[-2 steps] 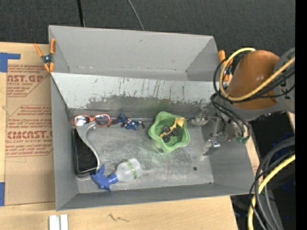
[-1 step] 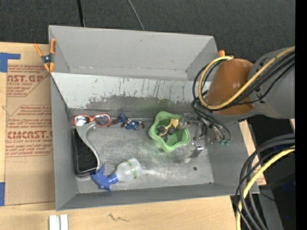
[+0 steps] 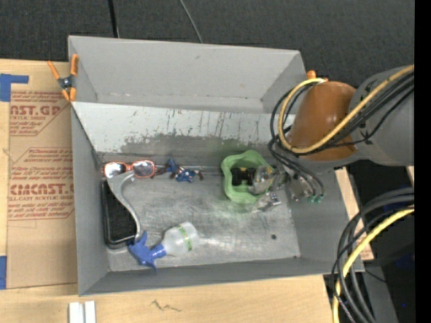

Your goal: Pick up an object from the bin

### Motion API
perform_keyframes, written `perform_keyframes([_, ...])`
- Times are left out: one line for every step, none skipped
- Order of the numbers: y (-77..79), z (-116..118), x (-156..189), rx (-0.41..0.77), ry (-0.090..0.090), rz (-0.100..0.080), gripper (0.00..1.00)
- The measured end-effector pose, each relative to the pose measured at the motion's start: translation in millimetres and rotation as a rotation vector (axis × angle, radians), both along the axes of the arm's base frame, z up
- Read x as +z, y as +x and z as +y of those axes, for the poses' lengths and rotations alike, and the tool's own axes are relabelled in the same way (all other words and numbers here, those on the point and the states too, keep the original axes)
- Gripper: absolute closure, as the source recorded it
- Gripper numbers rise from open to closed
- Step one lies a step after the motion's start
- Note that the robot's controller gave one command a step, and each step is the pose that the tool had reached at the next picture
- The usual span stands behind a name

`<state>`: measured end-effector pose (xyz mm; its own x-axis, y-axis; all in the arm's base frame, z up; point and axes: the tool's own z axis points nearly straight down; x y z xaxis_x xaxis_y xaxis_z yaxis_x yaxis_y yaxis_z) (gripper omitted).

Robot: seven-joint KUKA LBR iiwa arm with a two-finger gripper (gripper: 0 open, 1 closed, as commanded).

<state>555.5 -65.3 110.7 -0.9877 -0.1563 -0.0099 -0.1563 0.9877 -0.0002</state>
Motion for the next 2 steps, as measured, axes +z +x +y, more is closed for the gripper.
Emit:
perform_keyframes([0.0, 0, 0, 0.000, 0.000, 0.000, 1.00])
perform_keyframes([-20.6, 12, 121, 0.008, -0.001, 0.009, 1.00])
